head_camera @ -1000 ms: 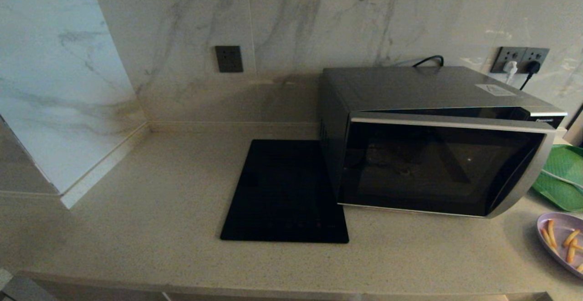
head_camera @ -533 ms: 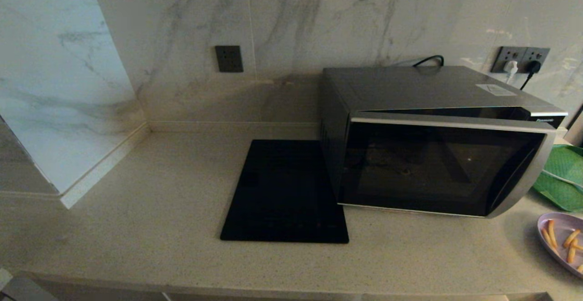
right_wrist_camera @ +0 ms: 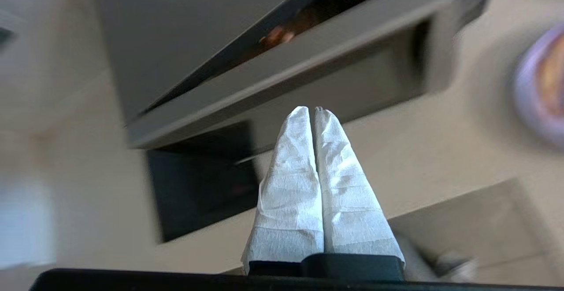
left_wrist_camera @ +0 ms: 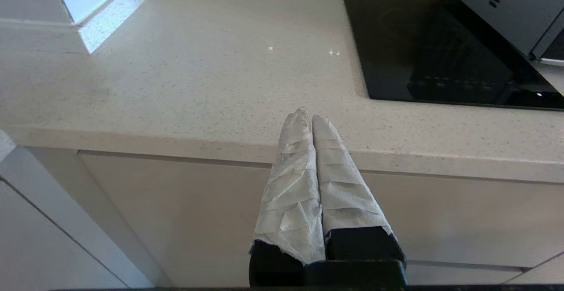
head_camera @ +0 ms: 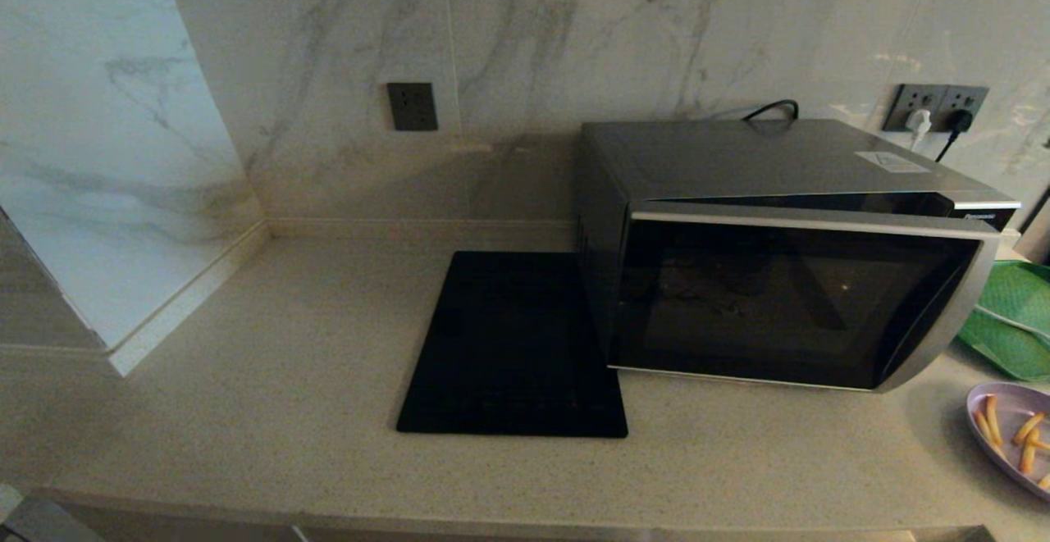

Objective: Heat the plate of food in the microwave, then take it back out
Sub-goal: Open the microwave oven

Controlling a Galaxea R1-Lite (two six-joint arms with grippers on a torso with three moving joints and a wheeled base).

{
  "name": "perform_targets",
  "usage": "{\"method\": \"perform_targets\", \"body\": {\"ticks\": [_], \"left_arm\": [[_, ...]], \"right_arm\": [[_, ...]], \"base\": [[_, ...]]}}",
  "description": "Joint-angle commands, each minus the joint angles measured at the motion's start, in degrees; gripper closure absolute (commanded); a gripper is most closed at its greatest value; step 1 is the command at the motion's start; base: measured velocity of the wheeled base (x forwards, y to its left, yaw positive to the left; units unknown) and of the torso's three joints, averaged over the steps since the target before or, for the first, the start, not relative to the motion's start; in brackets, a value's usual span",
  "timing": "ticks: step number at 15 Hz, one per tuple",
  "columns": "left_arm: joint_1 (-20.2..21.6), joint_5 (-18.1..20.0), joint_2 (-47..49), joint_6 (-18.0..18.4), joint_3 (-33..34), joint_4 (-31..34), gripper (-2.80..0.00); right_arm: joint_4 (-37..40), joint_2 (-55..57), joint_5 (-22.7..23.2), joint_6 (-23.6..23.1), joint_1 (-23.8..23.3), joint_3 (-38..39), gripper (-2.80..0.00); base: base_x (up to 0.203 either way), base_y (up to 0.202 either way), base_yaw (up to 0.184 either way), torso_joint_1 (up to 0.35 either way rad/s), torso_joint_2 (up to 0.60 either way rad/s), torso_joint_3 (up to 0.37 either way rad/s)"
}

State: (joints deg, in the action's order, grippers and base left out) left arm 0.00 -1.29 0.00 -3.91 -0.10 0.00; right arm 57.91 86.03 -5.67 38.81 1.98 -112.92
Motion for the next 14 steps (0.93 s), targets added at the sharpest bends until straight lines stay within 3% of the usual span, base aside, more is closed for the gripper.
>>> {"method": "perform_targets", "body": {"ticks": [1, 3, 6, 14], "left_arm": [[0.0, 0.0, 0.0, 0.0, 0.0, 0.0, 0.00], [0.0, 0.0, 0.0, 0.0, 0.0, 0.0, 0.00], [0.0, 0.0, 0.0, 0.0, 0.0, 0.0, 0.00], [0.0, 0.0, 0.0, 0.0, 0.0, 0.0, 0.00]], "right_arm": [[-0.6, 2.7, -0.4, 0.9, 0.8, 0.0, 0.00], [-3.0, 3.5, -2.5, 0.5, 0.5, -0.4, 0.00], [-3.8, 3.0, -10.9, -1.3, 0.6, -0.5, 0.00], [-4.1, 2.9, -14.4, -1.5, 0.4, 1.2, 0.00]], "base": [[0.000, 0.000, 0.000, 0.000, 0.00, 0.000], [0.000, 0.000, 0.000, 0.000, 0.00, 0.000], [0.000, 0.000, 0.000, 0.000, 0.00, 0.000], [0.000, 0.000, 0.000, 0.000, 0.00, 0.000]]}}
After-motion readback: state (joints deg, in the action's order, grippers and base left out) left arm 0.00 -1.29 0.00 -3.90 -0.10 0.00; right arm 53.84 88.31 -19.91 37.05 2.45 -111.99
